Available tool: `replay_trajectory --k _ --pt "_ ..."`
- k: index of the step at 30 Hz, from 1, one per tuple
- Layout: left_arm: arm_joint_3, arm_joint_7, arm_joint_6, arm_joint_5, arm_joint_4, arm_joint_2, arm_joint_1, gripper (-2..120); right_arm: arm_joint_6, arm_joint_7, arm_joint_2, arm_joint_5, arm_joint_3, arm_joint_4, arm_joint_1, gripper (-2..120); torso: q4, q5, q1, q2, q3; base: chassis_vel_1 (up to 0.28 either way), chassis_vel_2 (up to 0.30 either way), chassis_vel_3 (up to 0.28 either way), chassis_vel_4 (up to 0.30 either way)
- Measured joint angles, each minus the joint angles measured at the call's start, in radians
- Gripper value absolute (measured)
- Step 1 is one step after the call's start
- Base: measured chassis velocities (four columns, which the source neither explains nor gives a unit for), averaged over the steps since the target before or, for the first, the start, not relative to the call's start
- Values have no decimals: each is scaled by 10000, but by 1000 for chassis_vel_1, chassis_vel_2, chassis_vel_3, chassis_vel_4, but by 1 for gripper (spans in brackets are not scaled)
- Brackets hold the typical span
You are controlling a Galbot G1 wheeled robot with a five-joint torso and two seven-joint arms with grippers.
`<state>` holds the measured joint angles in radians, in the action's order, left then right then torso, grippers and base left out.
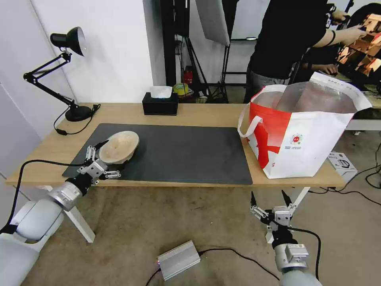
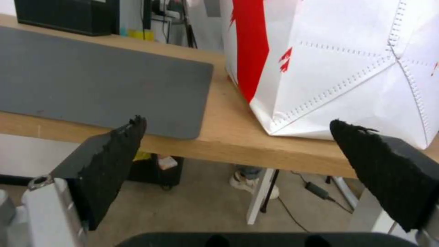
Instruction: Pick up the trash from the table and place it into the takeout bag.
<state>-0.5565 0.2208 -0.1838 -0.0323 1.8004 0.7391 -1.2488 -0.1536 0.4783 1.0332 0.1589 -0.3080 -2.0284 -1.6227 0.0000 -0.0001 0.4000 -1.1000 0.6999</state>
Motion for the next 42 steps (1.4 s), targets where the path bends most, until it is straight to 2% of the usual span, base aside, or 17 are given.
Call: replay_trajectory --k 20,42 --pt "533 69 -3 20 -689 58 678 100 12 0 111 0 -23 19 5 100 0 1 0 0 1 0 0 0 0" --pt "1552 231 -82 66 -1657 153 1677 100 25 -6 278 -92 -14 52 70 100 1 1 0 0 1 0 0 0 0"
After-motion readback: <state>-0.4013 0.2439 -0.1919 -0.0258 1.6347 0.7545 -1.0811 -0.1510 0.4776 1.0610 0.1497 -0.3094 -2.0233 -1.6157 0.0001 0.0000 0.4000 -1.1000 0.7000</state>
